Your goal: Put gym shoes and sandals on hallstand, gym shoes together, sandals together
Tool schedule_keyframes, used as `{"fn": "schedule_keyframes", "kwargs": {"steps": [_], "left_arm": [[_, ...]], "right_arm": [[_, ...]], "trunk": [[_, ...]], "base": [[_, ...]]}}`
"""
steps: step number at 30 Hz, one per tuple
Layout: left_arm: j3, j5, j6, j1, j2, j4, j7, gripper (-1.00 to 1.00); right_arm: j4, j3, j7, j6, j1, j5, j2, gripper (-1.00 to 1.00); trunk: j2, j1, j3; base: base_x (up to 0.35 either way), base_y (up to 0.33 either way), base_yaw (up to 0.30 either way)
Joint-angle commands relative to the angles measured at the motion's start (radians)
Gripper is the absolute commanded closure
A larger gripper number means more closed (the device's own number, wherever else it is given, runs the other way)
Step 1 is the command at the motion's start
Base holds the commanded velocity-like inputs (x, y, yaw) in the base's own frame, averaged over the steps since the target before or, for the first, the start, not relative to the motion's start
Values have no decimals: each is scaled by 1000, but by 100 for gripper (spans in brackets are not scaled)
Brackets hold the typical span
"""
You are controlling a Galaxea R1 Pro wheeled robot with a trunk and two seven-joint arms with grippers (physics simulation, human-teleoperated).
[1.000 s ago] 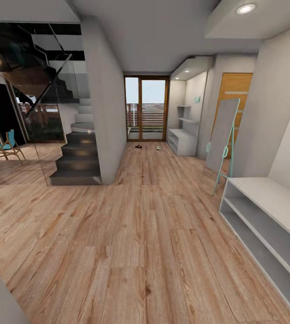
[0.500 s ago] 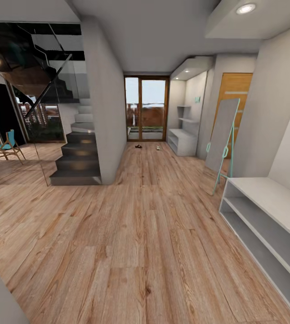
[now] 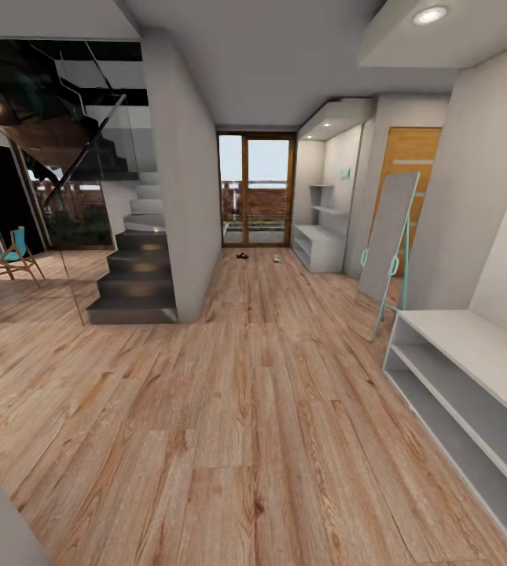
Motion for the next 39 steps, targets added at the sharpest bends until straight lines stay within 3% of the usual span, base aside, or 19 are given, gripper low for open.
{"fn": "schedule_keyframes", "kwargs": {"steps": [1,12,21,39], "left_arm": [[6,1,-7,-1,0,1,0,-100],[16,-1,-72,6,-11,14,-3,-100],[17,0,-86,8,-10,15,-2,-100],[17,0,-90,11,-8,17,-2,-100]], "right_arm": [[1,0,-1,-3,-2,0,0,-100],[26,-1,0,-3,-7,4,0,-100],[50,1,1,-4,-8,5,0,-100],[52,0,0,-5,-8,4,-1,-100]], "trunk": [[-1,0,-1],[-1,0,-1],[-1,0,-1],[-1,0,-1]], "base": [[0,0,0],[0,0,0],[36,0,0],[301,0,0]]}}
